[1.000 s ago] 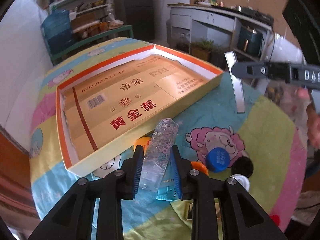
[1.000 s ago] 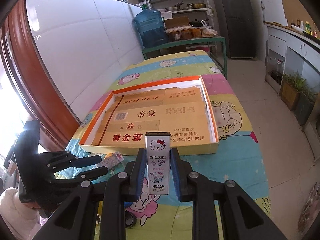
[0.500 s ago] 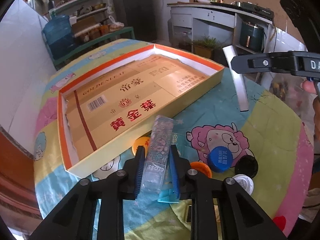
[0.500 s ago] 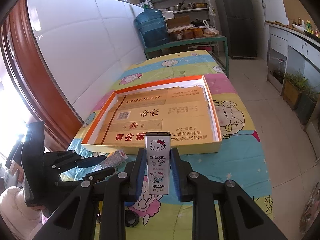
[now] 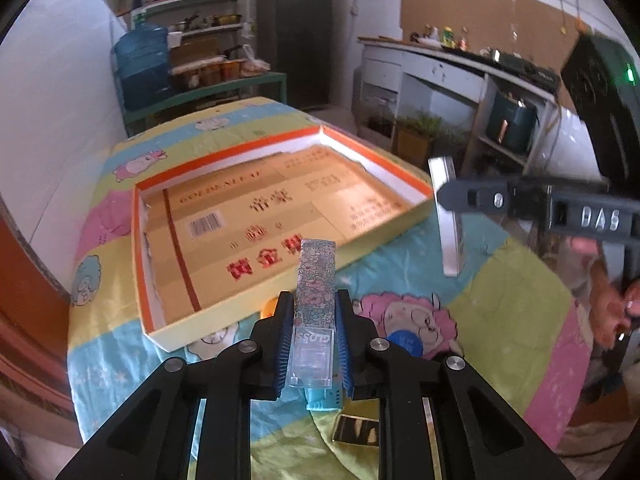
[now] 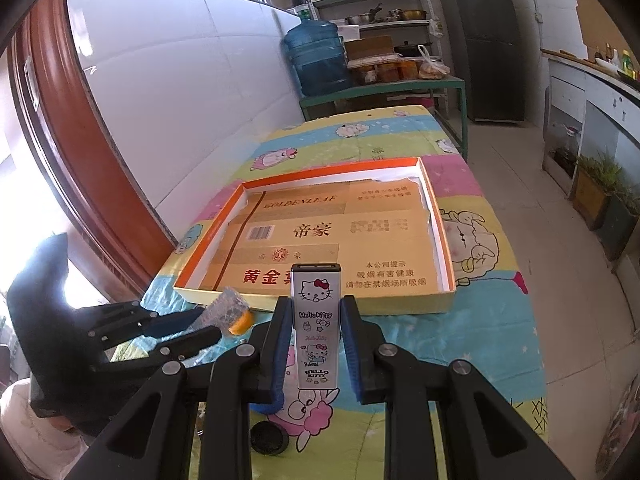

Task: Organize rigid objects
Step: 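Lower the tube into the tray with left tool while right tool lowers the box beside it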

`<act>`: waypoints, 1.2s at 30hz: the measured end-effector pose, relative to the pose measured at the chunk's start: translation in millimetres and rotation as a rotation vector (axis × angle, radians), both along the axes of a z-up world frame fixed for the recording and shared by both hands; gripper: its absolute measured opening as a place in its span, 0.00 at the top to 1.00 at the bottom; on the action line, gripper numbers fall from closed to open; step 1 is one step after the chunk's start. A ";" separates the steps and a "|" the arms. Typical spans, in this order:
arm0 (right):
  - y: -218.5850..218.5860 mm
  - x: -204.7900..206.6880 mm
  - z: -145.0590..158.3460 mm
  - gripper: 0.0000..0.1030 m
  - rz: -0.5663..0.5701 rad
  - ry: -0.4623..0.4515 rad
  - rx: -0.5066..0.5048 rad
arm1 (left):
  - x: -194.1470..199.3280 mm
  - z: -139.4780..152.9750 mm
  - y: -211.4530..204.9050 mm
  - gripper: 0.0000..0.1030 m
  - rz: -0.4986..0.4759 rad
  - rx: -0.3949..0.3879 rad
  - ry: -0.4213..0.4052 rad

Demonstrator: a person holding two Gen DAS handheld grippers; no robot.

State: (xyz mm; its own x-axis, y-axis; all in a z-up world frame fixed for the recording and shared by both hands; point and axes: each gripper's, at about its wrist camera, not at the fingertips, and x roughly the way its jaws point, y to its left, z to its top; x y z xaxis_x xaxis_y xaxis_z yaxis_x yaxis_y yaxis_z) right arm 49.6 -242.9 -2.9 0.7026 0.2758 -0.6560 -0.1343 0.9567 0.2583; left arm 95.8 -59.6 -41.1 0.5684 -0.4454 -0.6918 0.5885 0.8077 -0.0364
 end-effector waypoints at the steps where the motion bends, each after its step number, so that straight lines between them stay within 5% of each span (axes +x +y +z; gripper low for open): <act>1: 0.4 1.2 0.7 0.76 0.003 0.000 -0.001 | 1.5 2.8 1.6 0.80 0.014 -0.012 0.006; 19: 3.7 59.3 21.1 0.76 0.086 0.015 -0.031 | 63.3 40.2 18.3 0.80 0.307 -0.131 0.038; 36: -0.4 133.2 -6.1 0.76 0.100 0.195 -0.097 | 124.7 7.5 16.1 0.80 0.424 -0.095 0.129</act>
